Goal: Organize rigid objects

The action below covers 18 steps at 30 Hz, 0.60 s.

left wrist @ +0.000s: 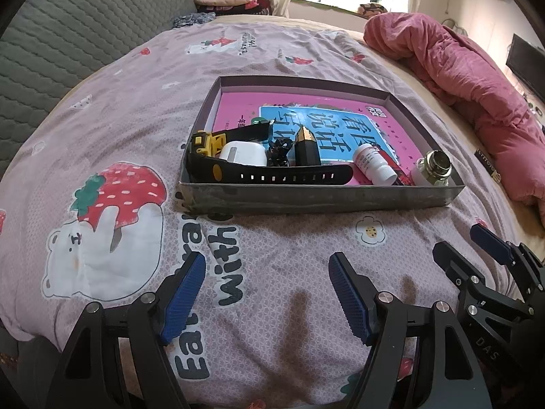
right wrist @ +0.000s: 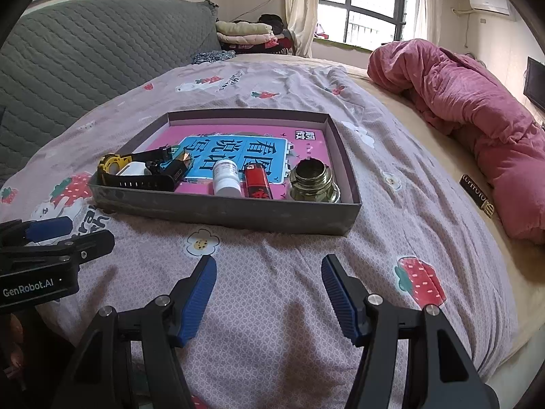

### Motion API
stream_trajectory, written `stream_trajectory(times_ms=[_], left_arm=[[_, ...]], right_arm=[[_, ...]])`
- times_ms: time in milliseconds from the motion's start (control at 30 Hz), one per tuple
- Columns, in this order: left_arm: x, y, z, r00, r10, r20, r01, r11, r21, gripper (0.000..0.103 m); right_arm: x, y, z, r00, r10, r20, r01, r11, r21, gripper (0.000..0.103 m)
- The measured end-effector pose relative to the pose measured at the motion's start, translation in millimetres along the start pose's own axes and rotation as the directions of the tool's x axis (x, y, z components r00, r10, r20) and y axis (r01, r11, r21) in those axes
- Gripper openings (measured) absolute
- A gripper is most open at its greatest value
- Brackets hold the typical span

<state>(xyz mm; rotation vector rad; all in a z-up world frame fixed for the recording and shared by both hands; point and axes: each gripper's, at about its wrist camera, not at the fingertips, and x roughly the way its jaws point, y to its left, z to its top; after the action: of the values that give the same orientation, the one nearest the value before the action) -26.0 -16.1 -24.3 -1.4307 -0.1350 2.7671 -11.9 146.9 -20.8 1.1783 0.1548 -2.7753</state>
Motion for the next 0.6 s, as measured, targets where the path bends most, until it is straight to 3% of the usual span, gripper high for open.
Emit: stream_trajectory(times_ms=[600], left_arm=[[0.3, 1.1, -0.7, 1.000, 0.004, -0.005, -0.004, 1.000, -0.002, 0.076]], right_arm=[[0.2, -1.7, -0.3, 1.000, 0.000, -0.002, 0.000, 1.000, 0.007, 0.064]])
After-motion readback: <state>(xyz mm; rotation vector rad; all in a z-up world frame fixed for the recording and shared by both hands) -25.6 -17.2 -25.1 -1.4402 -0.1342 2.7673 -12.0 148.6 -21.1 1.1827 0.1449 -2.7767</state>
